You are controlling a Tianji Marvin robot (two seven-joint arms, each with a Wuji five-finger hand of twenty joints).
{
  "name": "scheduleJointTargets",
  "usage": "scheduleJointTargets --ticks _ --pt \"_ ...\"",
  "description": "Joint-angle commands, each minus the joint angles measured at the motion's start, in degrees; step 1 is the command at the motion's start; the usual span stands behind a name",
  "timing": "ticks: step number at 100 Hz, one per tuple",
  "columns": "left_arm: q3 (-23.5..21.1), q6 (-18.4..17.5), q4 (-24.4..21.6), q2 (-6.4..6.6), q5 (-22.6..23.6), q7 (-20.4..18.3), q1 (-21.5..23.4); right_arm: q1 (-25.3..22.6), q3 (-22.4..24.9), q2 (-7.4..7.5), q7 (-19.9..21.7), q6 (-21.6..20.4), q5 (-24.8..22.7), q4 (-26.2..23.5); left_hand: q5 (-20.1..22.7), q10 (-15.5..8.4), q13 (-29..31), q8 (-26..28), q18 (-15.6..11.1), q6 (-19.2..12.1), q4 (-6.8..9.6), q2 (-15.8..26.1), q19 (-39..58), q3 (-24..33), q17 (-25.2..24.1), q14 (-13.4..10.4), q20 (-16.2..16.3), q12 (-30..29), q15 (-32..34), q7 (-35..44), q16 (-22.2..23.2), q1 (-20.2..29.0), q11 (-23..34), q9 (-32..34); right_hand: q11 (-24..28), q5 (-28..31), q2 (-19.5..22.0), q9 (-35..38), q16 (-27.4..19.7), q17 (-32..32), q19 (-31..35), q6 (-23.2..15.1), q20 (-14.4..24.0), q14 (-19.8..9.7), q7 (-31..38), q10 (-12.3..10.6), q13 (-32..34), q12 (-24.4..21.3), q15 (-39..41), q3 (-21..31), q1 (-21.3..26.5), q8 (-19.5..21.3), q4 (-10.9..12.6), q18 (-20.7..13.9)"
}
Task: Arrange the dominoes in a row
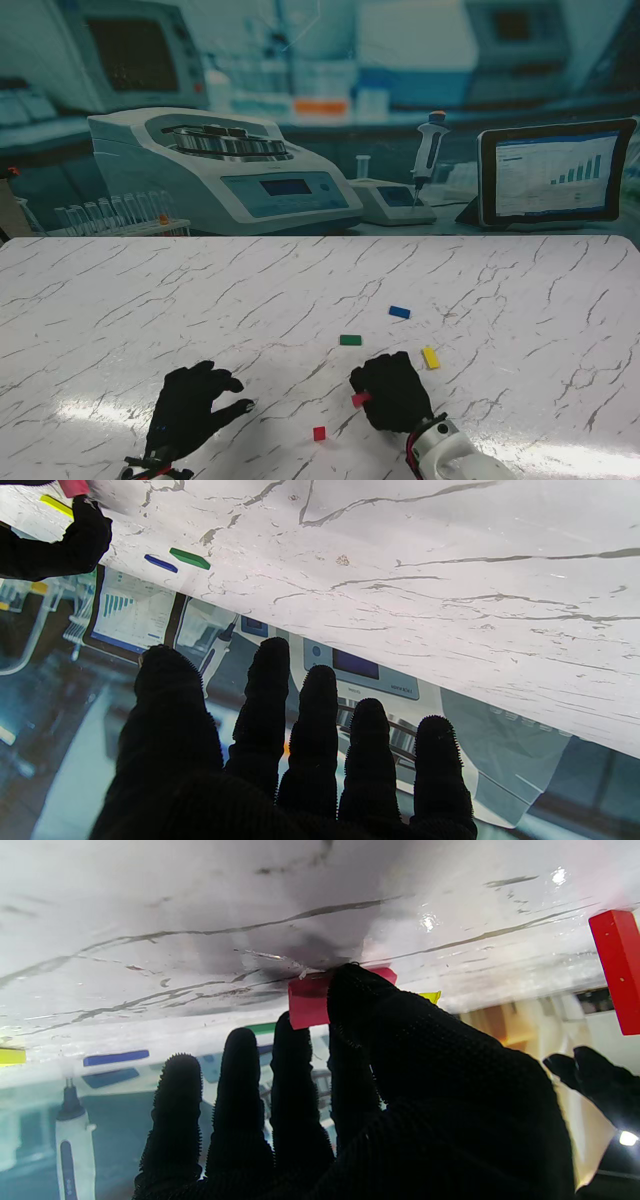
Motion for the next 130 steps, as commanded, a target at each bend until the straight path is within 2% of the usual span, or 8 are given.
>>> scheduleJointTargets --ticks 1,37,60,82,98,102,115,130 --pt "0.2 -1.0 -0.1 -0.28 -0.2 -0.6 0.4 -0.7 -0.6 -0.44 0.1 0.3 0.4 1.8 0.6 -0.7 0.6 0.6 0.6 -1.0 1.01 2.4 1.2 0.2 -0.3 -0.6 0.5 0.8 0.7 0.0 0.8 1.6 0.9 0.8 2.0 3.2 -1.3 -0.8 1.4 0.2 1.6 -4.9 -0.5 1.0 10.5 0.6 1.0 1.7 2.0 0.6 5.3 3.4 -1.4 1.1" --pt "0.2 -0.8 -0.3 -0.24 -0.2 -0.9 0.4 -0.4 -1.0 -0.80 -1.6 0.5 1.1 2.7 0.6 -0.7 0.7 0.9 0.6 -1.3 -0.02 2.1 1.3 -0.9 -0.4 -0.7 0.6 0.8 0.7 0.7 0.8 3.5 1.1 0.9 3.0 2.7 -1.4 0.1 3.2 1.8 2.3 -4.9 -0.2 1.9 10.7 1.6 2.8 3.6 3.7 1.0 4.8 3.1 -1.3 2.5" --pt "0.1 -0.7 -0.4 -0.24 -0.2 -1.1 0.5 -0.3 -0.4 -1.16 -0.9 -2.1 3.7 3.0 0.6 -0.7 0.6 0.9 0.6 -1.3 0.40 2.3 1.3 -0.7 -0.4 -0.6 0.6 0.8 0.7 0.8 0.9 3.0 1.1 0.9 -2.1 -0.8 0.0 -0.1 2.8 2.8 1.9 -3.5 -0.2 4.1 3.5 3.9 4.1 -0.8 1.1 -0.2 4.3 -1.8 -0.3 4.4" --pt "0.0 -0.7 -0.4 -0.27 -0.5 -1.2 0.5 -0.4 -0.1 -1.12 -0.3 -3.0 4.0 2.8 0.9 -0.7 0.7 0.9 0.7 -1.5 0.38 2.3 1.4 -0.7 -0.4 -0.6 0.6 0.8 0.8 1.1 0.9 2.9 1.2 1.2 -2.9 -1.3 0.0 0.6 2.7 3.1 1.6 -3.3 -0.1 4.5 1.3 4.3 5.0 -1.7 0.4 0.4 4.4 -2.6 0.1 4.8" --pt "0.0 -0.6 -0.5 -0.24 -0.4 -1.3 0.6 -0.5 0.1 -1.11 -0.1 -3.7 4.2 2.7 0.9 -0.9 0.8 1.1 0.7 -1.7 0.35 2.0 1.4 -0.8 -0.4 -0.6 0.6 0.8 0.9 1.5 0.9 2.8 1.3 1.2 -3.4 -2.3 1.6 0.6 2.9 3.2 1.4 -1.3 0.1 4.7 -5.2 4.5 5.5 -2.2 -0.2 0.5 3.4 -5.1 0.7 4.9" --pt "0.0 -0.6 -0.5 -0.24 -0.3 -1.4 0.6 -0.5 0.1 -1.10 0.0 -3.7 4.2 2.7 0.9 -0.8 0.8 1.1 0.7 -1.7 0.37 2.0 1.4 -0.8 -0.4 -0.7 0.6 0.8 0.9 1.6 0.9 2.6 1.3 1.2 -3.5 -1.9 1.9 0.8 3.1 3.2 1.3 -0.9 0.3 4.7 -7.8 4.4 5.5 -2.2 -0.4 0.5 3.3 -3.8 1.0 4.9" --pt "-0.1 -0.7 -0.5 -0.25 -0.4 -1.4 0.6 -0.4 0.1 -0.93 1.0 -3.9 4.1 2.3 0.8 -0.8 0.7 1.1 0.7 -1.5 0.77 2.3 1.5 -0.8 -0.3 -0.6 0.7 0.9 0.9 1.7 0.9 1.6 1.3 1.1 -3.8 0.0 3.1 0.9 3.0 3.0 1.1 0.0 0.4 4.8 -14.3 4.4 5.4 -2.5 -0.9 -0.2 2.2 -7.5 1.8 5.0" --pt "-0.1 -0.8 -0.4 -0.24 -0.4 -1.4 0.7 -0.4 0.2 -0.67 2.3 -3.7 3.6 1.7 0.7 -0.8 0.8 1.0 0.7 -1.4 1.05 1.9 1.4 -0.7 -0.4 -0.6 0.6 0.9 0.9 1.7 0.9 0.6 1.3 1.1 -4.3 2.2 2.6 0.5 2.9 2.6 0.0 -1.0 0.0 4.9 -15.5 4.5 4.8 -2.9 -1.7 -0.8 2.0 -8.5 2.1 5.1"
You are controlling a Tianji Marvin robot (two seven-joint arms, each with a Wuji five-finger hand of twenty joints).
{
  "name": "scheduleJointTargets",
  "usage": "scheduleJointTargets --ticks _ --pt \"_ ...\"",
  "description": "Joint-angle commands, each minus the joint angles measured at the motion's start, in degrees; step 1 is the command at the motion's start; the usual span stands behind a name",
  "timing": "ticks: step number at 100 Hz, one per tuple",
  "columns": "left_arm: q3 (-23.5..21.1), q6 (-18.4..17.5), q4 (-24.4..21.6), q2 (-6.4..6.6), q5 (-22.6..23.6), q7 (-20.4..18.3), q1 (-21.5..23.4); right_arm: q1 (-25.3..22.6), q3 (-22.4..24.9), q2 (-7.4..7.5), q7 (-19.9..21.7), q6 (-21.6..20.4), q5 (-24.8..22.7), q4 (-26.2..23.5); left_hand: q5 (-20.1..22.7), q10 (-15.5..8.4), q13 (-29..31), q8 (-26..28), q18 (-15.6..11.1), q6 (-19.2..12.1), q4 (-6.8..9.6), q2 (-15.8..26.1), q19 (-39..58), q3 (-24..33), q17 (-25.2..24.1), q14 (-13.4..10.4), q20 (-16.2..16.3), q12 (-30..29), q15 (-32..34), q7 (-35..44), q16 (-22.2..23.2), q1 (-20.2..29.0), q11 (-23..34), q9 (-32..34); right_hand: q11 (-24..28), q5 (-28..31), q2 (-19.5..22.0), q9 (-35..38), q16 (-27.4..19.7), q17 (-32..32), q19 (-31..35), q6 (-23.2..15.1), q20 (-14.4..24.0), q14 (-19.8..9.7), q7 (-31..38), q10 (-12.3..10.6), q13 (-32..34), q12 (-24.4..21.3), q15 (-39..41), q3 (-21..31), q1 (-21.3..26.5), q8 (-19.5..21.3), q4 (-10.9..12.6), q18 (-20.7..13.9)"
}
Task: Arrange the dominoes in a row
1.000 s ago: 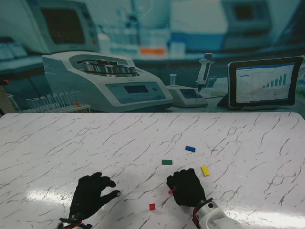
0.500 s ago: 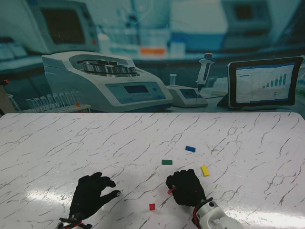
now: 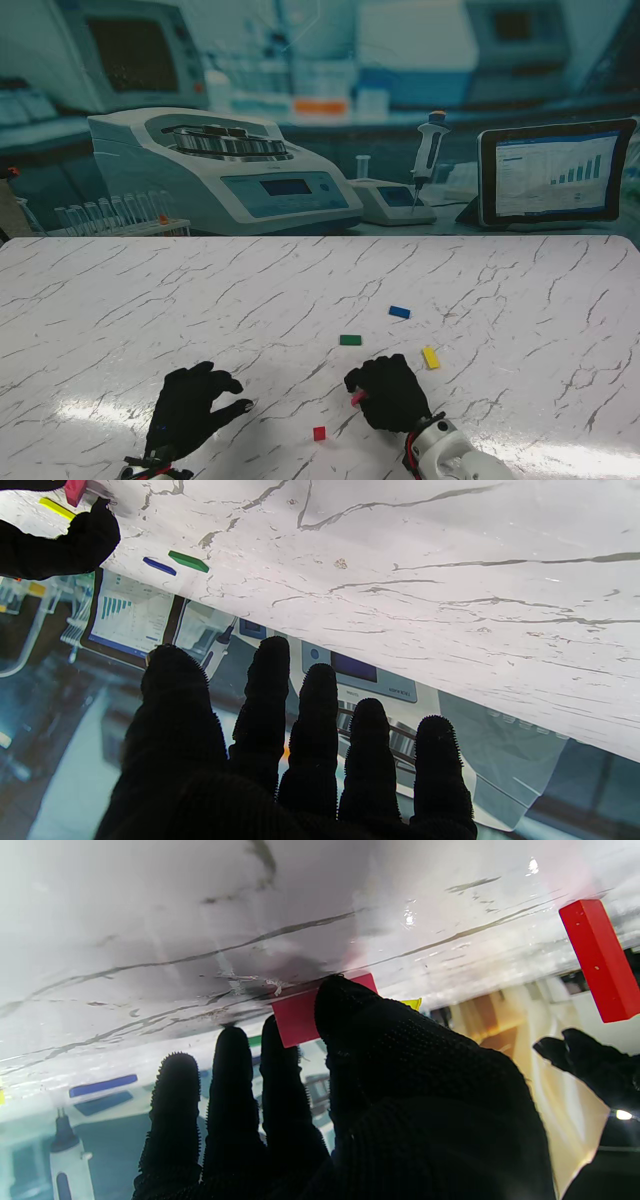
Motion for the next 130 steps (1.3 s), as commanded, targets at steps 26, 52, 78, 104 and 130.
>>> scheduleJointTargets --ticks 26,52,78,104,130 --pt "0.0 -1.4 0.1 -0.27 -0.4 -0.4 0.5 0.0 -1.3 0.17 1.4 0.9 -0.5 1.2 0.8 -0.6 0.8 1.0 0.7 -1.3 1.22 1.5 1.5 -0.4 -0.3 -0.5 0.7 0.8 0.9 0.4 0.9 -2.0 0.7 0.6 -1.0 2.9 -1.3 -0.5 -0.3 -1.5 -2.3 -2.1 0.6 2.3 6.1 0.0 1.6 -1.4 -2.4 -1.8 -0.6 -2.3 1.4 4.8" --pt "0.0 -1.5 0.1 -0.28 -0.6 -0.5 0.4 0.7 -2.3 0.17 1.1 1.5 -0.6 1.9 0.9 -0.5 0.7 1.1 0.6 -1.1 1.26 1.3 1.6 -0.4 -0.3 -0.3 0.7 0.8 0.8 0.7 1.0 -3.1 0.7 0.5 -2.0 6.5 0.0 -1.1 0.0 -2.4 -3.3 -4.9 0.8 1.8 10.8 -0.9 1.4 -2.2 -2.4 -3.2 -1.7 -0.7 2.6 4.4" --pt "0.0 -1.5 0.2 -0.30 -0.6 -0.3 0.5 0.7 -2.5 0.26 0.4 1.6 -1.6 1.7 0.7 -0.2 0.6 1.2 0.6 -0.7 1.30 1.2 1.5 -0.3 -0.3 -0.2 0.7 0.7 0.8 0.7 1.0 -3.5 0.5 0.2 -3.8 7.2 -2.9 -4.9 0.0 -3.9 -4.2 -7.0 1.5 1.9 12.3 0.5 -0.6 -4.2 -2.6 0.8 -4.8 0.0 4.8 3.9" --pt "0.1 -1.6 0.2 -0.29 -0.7 -0.5 0.4 0.3 -2.3 0.08 -2.2 2.3 -2.9 0.7 0.5 0.5 0.6 1.1 0.6 -0.2 1.29 1.2 1.5 -0.2 -0.3 0.0 0.7 0.7 0.8 0.1 1.0 -3.7 0.4 -0.1 -5.3 8.6 -4.7 -7.4 -0.4 -5.7 -4.6 -8.5 1.7 2.2 11.5 1.3 -3.3 -5.1 -3.6 1.8 -6.0 -0.5 4.7 3.6" --pt "0.1 -1.6 0.3 -0.28 -0.7 -0.5 0.3 -0.5 -1.6 -0.12 -3.6 2.3 -3.3 -0.8 0.6 0.7 0.5 1.0 0.8 0.0 1.28 1.1 1.6 -0.2 -0.4 0.1 0.7 0.7 0.7 -0.4 1.1 -3.8 0.3 -0.2 -6.6 9.5 -5.9 -9.1 -0.9 -6.9 -4.3 -9.4 1.9 1.8 10.9 2.0 -6.1 -6.0 -4.0 2.6 -6.5 -1.1 4.0 2.8"
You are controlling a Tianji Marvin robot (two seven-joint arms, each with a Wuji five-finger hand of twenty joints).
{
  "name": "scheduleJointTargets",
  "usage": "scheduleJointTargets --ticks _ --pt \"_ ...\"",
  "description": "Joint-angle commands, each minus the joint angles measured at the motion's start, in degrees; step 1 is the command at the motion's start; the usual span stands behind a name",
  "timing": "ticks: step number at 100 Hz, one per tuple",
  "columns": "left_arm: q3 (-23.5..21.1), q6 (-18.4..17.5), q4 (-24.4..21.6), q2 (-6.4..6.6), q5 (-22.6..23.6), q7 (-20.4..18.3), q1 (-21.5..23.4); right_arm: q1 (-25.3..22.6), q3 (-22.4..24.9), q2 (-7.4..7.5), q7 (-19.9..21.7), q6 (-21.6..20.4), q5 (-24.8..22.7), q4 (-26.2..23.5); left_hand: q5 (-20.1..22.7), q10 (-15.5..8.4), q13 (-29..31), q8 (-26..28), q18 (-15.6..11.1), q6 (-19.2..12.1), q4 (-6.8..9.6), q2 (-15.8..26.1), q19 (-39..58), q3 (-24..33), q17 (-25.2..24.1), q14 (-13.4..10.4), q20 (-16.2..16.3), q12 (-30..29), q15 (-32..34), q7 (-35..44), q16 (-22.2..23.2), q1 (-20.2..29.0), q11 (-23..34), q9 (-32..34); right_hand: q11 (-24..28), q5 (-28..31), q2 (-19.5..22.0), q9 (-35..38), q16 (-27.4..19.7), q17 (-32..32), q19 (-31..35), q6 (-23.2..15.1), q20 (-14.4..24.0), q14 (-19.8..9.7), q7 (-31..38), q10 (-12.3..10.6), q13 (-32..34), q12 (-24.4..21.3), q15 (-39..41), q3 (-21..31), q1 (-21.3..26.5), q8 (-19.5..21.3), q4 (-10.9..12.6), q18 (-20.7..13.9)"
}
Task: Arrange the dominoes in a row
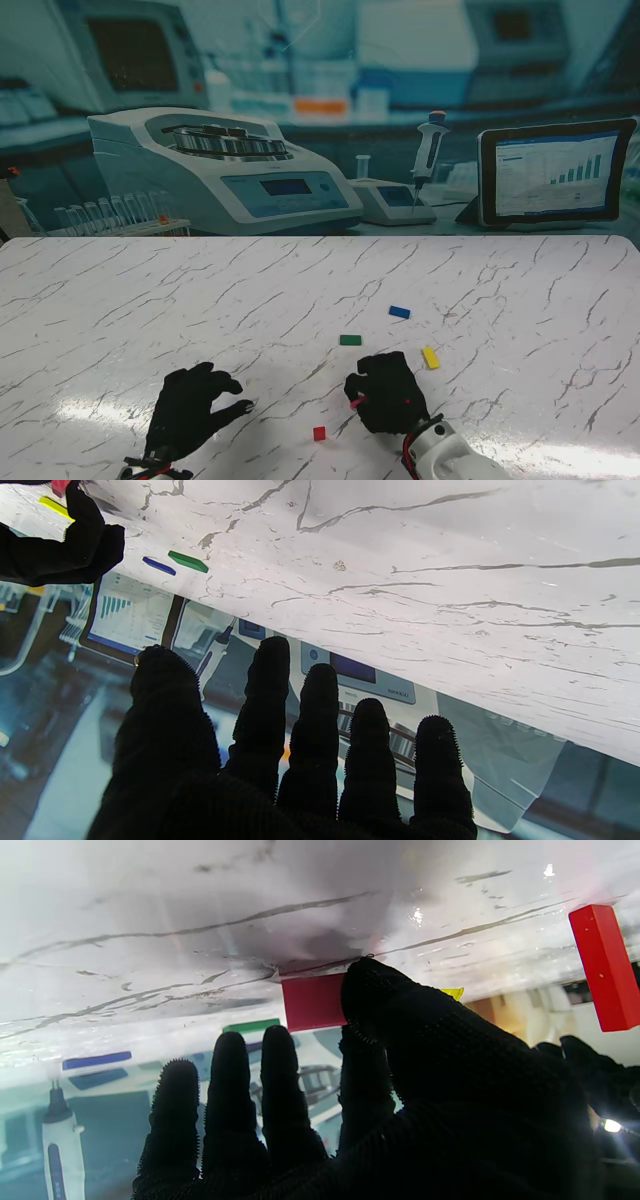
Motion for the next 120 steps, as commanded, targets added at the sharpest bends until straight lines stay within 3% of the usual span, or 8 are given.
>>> scheduleJointTargets --ticks 1,12,29,50,67,82,94,120 --pt "0.2 -1.5 0.2 -0.27 -0.3 -0.5 0.3 -0.6 -0.1 -0.41 -0.5 -0.2 0.0 -0.8 0.5 0.3 0.5 1.0 0.8 0.0 1.28 1.1 1.6 0.0 -0.4 0.2 0.7 0.4 0.7 -0.5 1.1 -1.4 0.3 -0.2 -0.3 1.2 -1.4 -1.9 -0.2 -1.4 0.0 -2.0 0.7 0.3 1.7 0.7 -2.3 -0.4 -0.5 1.0 -0.4 0.4 1.3 2.7" --pt "0.2 -1.5 0.2 -0.27 -0.3 -0.6 0.3 -0.7 0.0 -0.37 -1.0 0.0 -0.7 -1.3 0.6 0.2 0.6 1.1 0.8 0.0 1.29 1.1 1.7 0.0 -0.3 0.1 0.8 0.4 0.7 -0.5 1.1 -1.4 0.3 -0.2 2.7 1.4 -1.7 -2.5 0.7 -1.5 0.8 -2.1 1.0 -0.3 1.7 0.2 -3.5 1.5 2.8 1.3 -0.6 0.2 1.0 2.0" --pt "0.2 -1.5 0.2 -0.27 -0.4 -0.6 0.2 -1.0 0.5 -0.47 -1.0 -0.2 -0.5 -2.1 0.6 0.1 0.6 1.2 0.8 -0.1 1.29 1.1 1.7 0.0 -0.4 0.1 0.8 0.4 0.7 -0.5 1.2 -1.4 0.3 -0.1 10.8 1.5 -2.0 -0.7 4.0 -0.9 2.8 -1.5 1.5 -1.2 2.0 -1.9 -2.5 8.4 9.3 1.6 -0.5 -0.4 0.9 1.6" --pt "0.3 -1.5 0.2 -0.27 -0.5 -0.7 0.2 -1.5 1.1 -0.53 -1.2 -0.7 -0.5 -3.0 0.6 -0.1 0.8 1.3 0.9 -0.1 1.30 1.1 1.7 0.0 -0.4 0.2 0.8 0.5 0.8 -0.4 1.3 -1.4 0.4 0.0 19.4 1.2 -1.5 6.7 9.0 0.8 5.8 -1.3 2.0 -3.4 2.3 -5.2 2.0 19.4 16.8 1.3 -0.2 -0.2 1.2 0.9" --pt "0.3 -1.4 0.2 -0.26 -0.4 -0.7 0.2 -1.8 1.4 -0.69 -1.4 -1.3 0.0 -3.3 0.7 -0.1 1.0 1.4 0.9 -0.2 1.30 1.2 1.8 0.0 -0.3 0.2 0.8 0.6 0.8 -0.3 1.3 -1.3 0.5 0.1 23.8 0.2 -0.6 15.8 11.3 2.4 7.5 0.2 2.2 -5.8 3.2 -7.3 8.8 21.4 20.6 1.2 0.2 0.3 1.6 0.6" --pt "0.3 -1.4 0.2 -0.26 -0.4 -0.8 0.2 -1.7 1.0 -0.92 -2.6 -1.0 0.4 -2.9 0.6 -0.1 0.9 1.4 0.9 -0.2 1.30 1.2 1.8 0.0 -0.3 0.2 0.8 0.6 0.8 -0.3 1.4 -1.3 0.5 0.1 22.3 0.3 -0.7 24.2 9.2 3.9 8.3 3.6 1.5 -6.9 4.4 -10.1 14.7 17.3 16.6 1.8 -0.7 -0.6 1.7 0.7" --pt "0.3 -1.4 0.2 -0.25 -0.4 -0.8 0.2 -1.6 0.7 -1.11 -3.6 -0.8 0.7 -2.6 0.7 -0.2 0.9 1.5 1.0 -0.4 1.30 1.2 1.8 0.0 -0.4 0.2 0.8 0.6 0.8 -0.2 1.4 -1.3 0.4 0.1 17.7 0.1 -0.4 28.8 5.7 4.0 8.7 5.1 0.8 -6.8 4.8 -11.9 17.6 10.0 11.7 2.1 -1.4 -0.4 1.7 0.5" --pt "0.3 -1.5 0.3 -0.22 -0.1 -0.6 0.2 -2.0 0.7 -1.33 -3.9 -0.9 1.5 -2.9 0.6 -0.2 0.9 1.5 1.0 -0.4 1.30 1.2 1.8 0.0 -0.4 0.1 0.8 0.6 0.7 -0.1 1.4 -1.3 0.4 0.1 14.0 -1.3 0.5 33.5 1.7 4.1 9.3 9.2 -0.2 -6.9 7.1 -12.3 19.7 -4.4 7.4 2.8 -2.8 1.0 4.6 0.0"
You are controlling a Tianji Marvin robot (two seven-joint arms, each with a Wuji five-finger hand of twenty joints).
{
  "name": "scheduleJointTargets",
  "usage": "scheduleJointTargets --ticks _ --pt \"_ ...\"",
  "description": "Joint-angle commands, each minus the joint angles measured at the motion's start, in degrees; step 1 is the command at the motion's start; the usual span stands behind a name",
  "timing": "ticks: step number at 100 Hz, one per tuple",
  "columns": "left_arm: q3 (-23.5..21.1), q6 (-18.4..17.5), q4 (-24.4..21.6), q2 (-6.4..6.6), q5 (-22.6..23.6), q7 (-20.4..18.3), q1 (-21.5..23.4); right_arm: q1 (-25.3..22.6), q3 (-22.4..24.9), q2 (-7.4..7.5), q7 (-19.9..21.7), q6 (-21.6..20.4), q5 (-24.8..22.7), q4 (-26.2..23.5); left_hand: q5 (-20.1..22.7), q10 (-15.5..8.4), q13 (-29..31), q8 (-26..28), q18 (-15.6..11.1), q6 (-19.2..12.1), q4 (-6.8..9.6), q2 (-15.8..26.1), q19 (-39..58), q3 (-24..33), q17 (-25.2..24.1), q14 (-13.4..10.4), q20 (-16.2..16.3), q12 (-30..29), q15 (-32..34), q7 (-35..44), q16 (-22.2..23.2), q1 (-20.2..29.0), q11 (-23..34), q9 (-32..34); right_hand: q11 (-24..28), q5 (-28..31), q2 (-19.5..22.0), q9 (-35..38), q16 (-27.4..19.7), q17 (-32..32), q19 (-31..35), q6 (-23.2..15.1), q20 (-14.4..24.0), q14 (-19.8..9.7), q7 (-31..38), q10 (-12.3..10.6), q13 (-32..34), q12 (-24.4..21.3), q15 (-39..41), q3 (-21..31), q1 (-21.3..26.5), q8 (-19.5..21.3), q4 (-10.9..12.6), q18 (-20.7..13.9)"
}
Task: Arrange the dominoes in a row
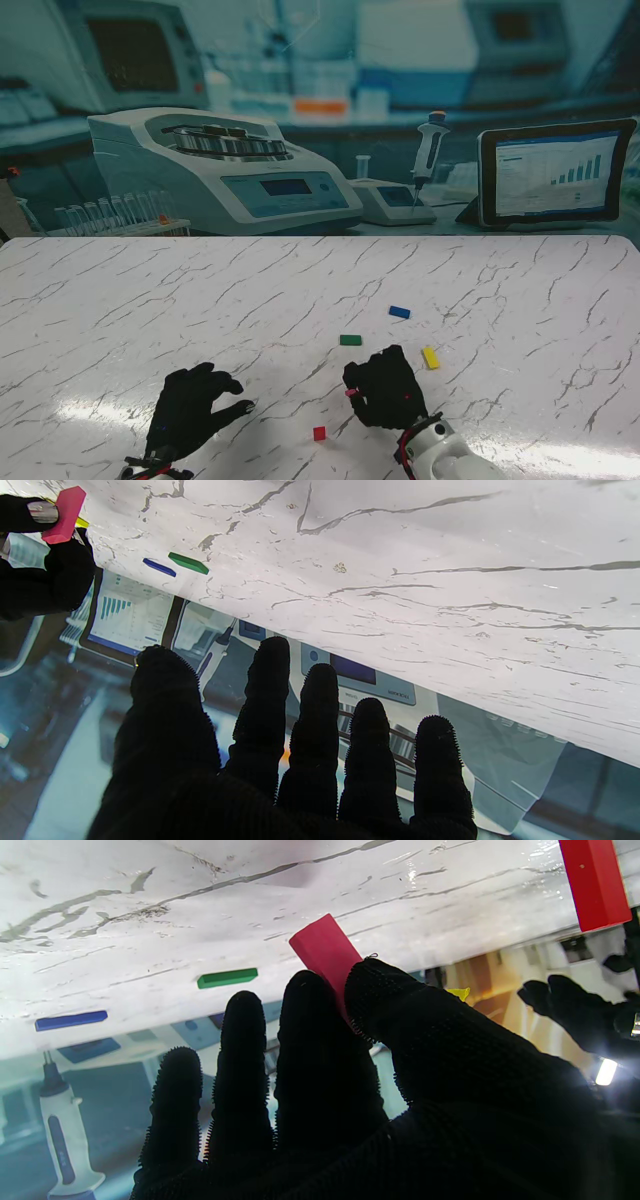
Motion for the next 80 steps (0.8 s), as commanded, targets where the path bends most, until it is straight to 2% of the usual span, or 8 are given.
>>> scheduleJointTargets --ticks 1,8,27,80 --pt "0.2 -1.5 0.1 -0.22 -0.1 -0.5 0.3 -0.6 -0.2 -0.50 -0.2 -0.2 0.2 -0.3 0.6 -0.3 0.8 0.9 1.0 -0.4 1.30 1.2 1.8 0.0 -0.4 0.1 0.8 0.6 0.7 0.4 0.8 -1.3 0.4 0.1 -0.3 -1.6 1.0 2.3 -1.1 -0.3 1.5 1.0 -0.7 -1.2 2.8 -1.1 1.0 -2.4 -0.9 1.8 -1.5 1.0 4.2 0.0" --pt "0.2 -1.5 0.2 -0.22 0.0 -0.4 0.3 -0.8 -0.2 -0.54 -0.3 -0.4 0.4 -0.4 0.7 -0.2 0.8 0.9 1.0 -0.4 1.30 1.2 1.7 0.0 -0.4 0.1 0.8 0.5 0.7 0.5 0.8 -1.3 0.4 0.1 -0.4 -2.3 1.3 2.3 -1.4 -0.2 1.6 1.6 -0.8 -1.2 3.8 -1.1 1.2 -3.9 -1.1 2.2 -1.7 1.0 5.2 -0.1" --pt "0.2 -1.5 0.2 -0.20 0.2 -0.3 0.3 -0.6 -0.9 -0.65 -1.1 -0.5 0.5 -0.4 0.7 -0.3 0.7 0.9 1.0 -0.4 1.29 1.1 1.7 0.0 -0.4 0.0 0.8 0.5 0.7 0.5 0.8 -1.3 0.4 0.1 -0.2 -2.9 1.6 2.1 -1.6 -0.2 1.8 1.7 -0.8 -1.3 4.5 -1.1 1.1 -4.7 -1.1 2.1 -1.7 0.5 5.6 -0.2" --pt "0.0 -1.8 0.2 -0.16 0.7 0.2 0.6 2.1 -6.7 -1.22 -2.1 1.8 1.5 0.5 0.6 -0.3 0.8 0.9 1.0 -0.5 1.31 1.1 1.6 0.0 -0.4 0.1 0.7 0.5 0.6 0.5 0.8 -1.3 0.4 0.1 -0.3 -4.0 3.2 1.0 -1.9 0.2 2.0 1.9 -0.8 -0.8 4.9 -0.9 0.7 -5.4 -1.2 -0.3 -0.5 -0.7 4.9 0.0"
